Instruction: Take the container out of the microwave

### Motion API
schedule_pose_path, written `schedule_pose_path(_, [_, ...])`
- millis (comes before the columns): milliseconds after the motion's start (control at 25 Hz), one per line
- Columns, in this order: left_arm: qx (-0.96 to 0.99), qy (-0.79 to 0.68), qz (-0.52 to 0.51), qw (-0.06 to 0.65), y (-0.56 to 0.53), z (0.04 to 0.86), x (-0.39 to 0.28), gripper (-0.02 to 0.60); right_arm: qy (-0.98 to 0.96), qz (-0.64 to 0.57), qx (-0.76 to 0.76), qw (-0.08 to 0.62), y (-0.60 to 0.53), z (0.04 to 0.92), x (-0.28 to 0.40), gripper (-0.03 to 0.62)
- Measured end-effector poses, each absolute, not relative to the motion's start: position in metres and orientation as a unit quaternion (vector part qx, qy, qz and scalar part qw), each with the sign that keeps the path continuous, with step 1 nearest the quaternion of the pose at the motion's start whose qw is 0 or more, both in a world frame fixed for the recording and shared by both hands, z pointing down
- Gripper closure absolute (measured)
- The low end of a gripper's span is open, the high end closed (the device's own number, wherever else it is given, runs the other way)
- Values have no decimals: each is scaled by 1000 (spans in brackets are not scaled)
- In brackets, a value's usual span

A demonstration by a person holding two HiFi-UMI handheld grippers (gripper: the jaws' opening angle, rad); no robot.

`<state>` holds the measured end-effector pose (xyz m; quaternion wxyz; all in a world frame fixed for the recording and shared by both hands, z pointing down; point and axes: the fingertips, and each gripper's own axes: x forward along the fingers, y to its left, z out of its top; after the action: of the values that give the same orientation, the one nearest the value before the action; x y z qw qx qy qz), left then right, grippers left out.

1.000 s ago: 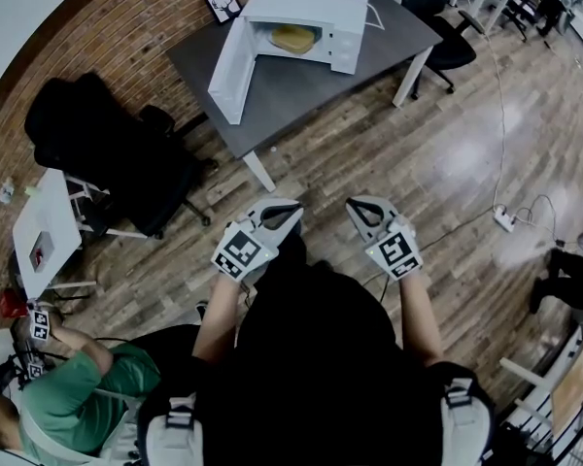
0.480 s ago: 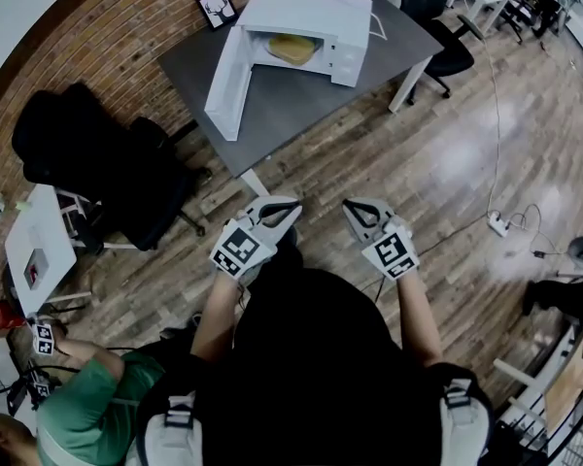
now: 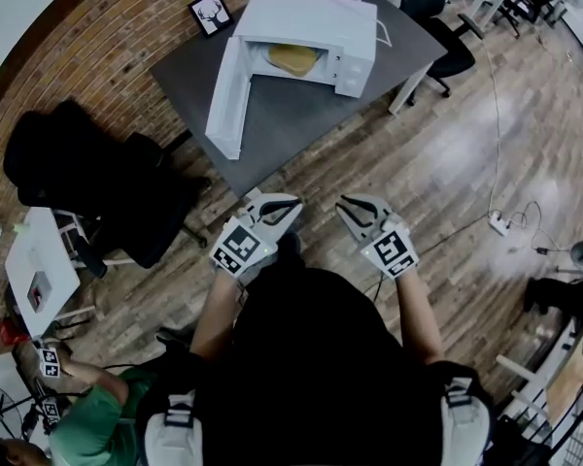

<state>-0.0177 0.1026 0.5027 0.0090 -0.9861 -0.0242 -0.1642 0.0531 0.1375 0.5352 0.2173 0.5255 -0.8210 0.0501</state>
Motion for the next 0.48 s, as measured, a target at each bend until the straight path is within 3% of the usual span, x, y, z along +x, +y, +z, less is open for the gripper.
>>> schedule_pose_path(160, [-986,-33,-164,7,79,506,-12,580,-816,55,532,218,114,539,58,553])
schedule_pose_path(240, [-985,-39,-166,7,68,509,-10,580,-815,53,534,218,104,540,59,595])
schedule_pose_path(480, [-984,-51,-170,9,34,512,-7,580,-809,57,542,221,75,540,59,595])
